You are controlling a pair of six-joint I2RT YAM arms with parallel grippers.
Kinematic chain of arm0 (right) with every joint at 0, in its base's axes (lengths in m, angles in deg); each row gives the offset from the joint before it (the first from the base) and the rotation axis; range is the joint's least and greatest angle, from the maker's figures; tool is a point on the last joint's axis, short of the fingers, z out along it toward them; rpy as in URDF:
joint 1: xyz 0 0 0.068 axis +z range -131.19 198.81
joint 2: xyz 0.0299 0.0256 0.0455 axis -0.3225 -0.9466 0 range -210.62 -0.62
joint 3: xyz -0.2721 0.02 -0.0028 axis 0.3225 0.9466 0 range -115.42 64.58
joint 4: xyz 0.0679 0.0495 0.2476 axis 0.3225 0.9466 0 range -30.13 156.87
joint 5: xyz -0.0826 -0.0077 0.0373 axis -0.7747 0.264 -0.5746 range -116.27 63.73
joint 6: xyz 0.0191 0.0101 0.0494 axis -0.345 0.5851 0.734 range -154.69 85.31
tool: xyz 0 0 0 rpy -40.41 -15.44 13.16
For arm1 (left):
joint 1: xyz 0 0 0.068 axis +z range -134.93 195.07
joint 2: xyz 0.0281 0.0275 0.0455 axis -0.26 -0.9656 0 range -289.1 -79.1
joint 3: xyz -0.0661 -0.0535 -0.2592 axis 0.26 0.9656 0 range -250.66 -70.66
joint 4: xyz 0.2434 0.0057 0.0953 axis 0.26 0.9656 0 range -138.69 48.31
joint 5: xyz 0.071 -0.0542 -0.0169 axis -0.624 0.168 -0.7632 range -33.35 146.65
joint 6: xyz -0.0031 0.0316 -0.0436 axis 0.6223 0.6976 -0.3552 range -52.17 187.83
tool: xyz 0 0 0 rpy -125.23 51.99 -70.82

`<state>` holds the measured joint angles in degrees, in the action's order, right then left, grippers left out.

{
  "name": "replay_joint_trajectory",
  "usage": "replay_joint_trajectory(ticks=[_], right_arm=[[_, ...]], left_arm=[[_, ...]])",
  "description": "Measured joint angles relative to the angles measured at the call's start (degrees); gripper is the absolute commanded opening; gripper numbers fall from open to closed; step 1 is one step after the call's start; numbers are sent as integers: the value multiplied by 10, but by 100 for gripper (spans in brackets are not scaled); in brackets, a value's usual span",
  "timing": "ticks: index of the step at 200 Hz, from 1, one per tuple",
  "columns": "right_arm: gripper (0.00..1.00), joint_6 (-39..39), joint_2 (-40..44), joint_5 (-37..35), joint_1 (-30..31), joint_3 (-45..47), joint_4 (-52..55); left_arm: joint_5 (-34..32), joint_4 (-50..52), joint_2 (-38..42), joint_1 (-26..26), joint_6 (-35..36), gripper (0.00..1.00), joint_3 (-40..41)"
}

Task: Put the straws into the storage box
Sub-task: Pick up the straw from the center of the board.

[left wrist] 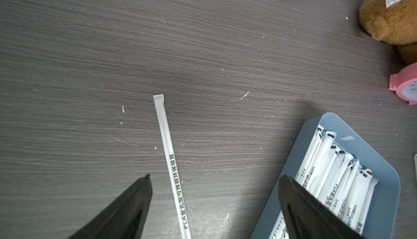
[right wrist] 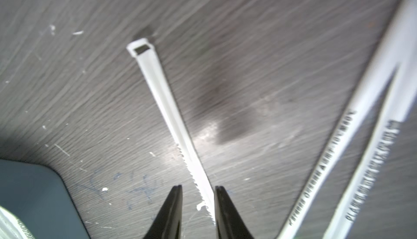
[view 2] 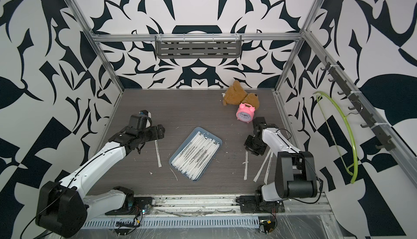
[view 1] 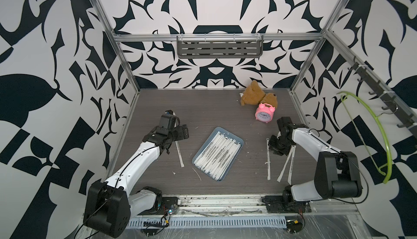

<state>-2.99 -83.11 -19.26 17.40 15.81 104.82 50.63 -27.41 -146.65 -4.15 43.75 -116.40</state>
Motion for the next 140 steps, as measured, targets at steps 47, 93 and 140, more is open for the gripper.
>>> replay_joint_trajectory(ticks=[47,93,140], right_arm=[[33,-26,2,-2,-15,7,17],[33,-34,-12,-11,0,8,21],[31,-34,-71,-13,53,-13,10]], left_arm=[[5,0,-3,0,0,94,0],[9,0,-3,0,-2,94,0],[12,0,-6,0,-4,94,0]])
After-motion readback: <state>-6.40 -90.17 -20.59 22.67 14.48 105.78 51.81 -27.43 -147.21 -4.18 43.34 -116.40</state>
